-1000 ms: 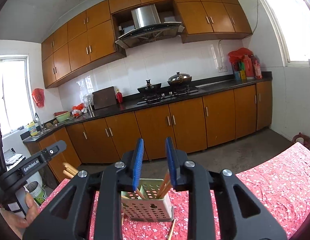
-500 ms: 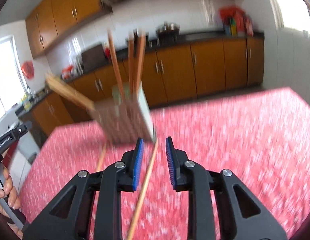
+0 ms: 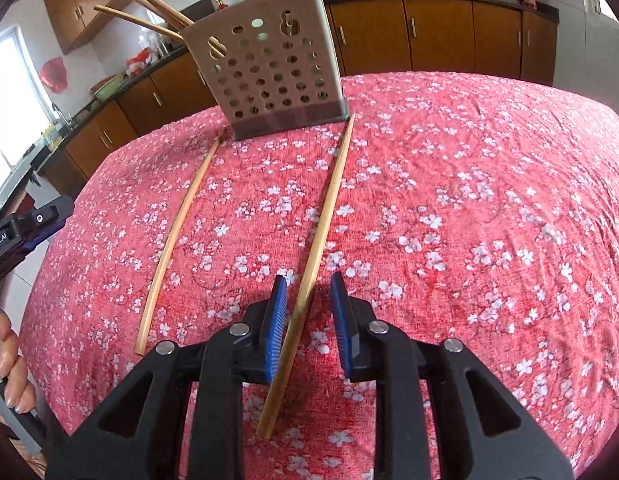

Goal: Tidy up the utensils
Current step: 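Lower the right tool onto a chopstick and close while the left tool grasps another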

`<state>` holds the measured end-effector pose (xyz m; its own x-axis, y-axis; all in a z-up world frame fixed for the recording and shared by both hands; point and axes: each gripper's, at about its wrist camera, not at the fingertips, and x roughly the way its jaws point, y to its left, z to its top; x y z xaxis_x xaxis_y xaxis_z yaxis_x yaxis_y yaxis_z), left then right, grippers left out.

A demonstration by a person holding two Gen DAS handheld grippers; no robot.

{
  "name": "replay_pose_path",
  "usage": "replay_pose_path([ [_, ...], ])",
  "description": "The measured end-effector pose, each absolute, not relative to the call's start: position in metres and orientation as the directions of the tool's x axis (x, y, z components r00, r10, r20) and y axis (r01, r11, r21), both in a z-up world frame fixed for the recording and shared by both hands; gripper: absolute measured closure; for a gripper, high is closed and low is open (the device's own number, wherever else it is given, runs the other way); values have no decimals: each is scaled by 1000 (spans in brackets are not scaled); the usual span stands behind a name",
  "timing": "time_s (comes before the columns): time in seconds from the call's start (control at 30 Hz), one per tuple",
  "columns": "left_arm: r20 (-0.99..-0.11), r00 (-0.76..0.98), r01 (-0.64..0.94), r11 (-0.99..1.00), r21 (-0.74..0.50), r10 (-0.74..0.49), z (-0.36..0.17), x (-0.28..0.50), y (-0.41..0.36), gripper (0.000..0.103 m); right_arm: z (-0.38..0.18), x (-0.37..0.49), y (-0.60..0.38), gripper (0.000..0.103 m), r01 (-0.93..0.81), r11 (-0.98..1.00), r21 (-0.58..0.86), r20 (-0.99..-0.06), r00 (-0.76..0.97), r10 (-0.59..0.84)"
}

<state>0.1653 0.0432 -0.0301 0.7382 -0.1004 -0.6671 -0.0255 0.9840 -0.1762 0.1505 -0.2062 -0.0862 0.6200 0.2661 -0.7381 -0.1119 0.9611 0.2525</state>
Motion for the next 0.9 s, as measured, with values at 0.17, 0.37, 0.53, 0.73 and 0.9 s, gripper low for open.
replay_pose_path([
  [0.17, -677, 720, 25, 981, -191, -150, -34, 170, 28, 64, -87, 158, -225, 95, -43, 967, 250, -744, 630, 221],
  [0.37, -716, 666, 107, 977, -185, -209, -51, 174, -5, 65, -83, 166, -272, 95, 122, 968, 222, -755, 649, 91],
  [0.53, -767, 611, 137, 980, -143, -197, -69, 181, -31, 77, -76, 164, -284, 95, 119, 972, 202, -737, 673, 71],
  [0.73, -800, 589, 85, 993, -79, -114, -86, 192, -37, 95, -72, 160, -276, 95, 63, 974, 217, -725, 678, 118],
  [0.9, -800, 596, -7, 995, -96, -73, -88, 207, -7, 95, -71, 168, -262, 95, 19, 975, 222, -721, 676, 151],
])
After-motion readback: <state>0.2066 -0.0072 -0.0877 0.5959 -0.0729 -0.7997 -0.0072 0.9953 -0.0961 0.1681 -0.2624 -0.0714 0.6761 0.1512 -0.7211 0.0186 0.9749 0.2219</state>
